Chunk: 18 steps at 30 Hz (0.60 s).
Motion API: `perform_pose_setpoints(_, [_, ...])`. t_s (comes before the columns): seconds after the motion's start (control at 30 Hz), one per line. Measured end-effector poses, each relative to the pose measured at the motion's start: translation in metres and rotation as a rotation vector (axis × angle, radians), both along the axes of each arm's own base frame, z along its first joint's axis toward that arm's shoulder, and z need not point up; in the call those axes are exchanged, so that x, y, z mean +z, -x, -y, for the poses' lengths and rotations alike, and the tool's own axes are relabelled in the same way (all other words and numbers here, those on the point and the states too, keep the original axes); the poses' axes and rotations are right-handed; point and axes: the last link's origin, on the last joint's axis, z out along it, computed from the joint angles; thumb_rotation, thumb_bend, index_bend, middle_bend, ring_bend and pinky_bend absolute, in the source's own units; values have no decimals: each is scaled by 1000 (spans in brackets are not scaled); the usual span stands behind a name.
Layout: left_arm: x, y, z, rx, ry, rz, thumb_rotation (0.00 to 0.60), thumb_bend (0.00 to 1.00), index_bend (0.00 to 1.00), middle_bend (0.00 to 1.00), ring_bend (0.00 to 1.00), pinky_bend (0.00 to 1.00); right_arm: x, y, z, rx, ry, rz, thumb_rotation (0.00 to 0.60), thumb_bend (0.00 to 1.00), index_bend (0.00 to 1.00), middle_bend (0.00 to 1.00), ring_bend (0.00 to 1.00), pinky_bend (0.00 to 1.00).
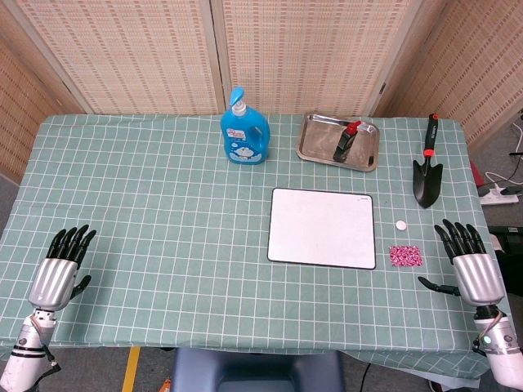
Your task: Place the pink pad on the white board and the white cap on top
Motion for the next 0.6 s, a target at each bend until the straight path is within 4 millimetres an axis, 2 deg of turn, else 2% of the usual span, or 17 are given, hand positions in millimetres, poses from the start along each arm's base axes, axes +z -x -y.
perform_pose_setpoints(0.6, [2, -1, 0, -4, 8, 25, 600, 182, 0, 0, 0, 0, -1, -1, 0, 1, -11, -4, 349, 0, 14, 0, 0, 0])
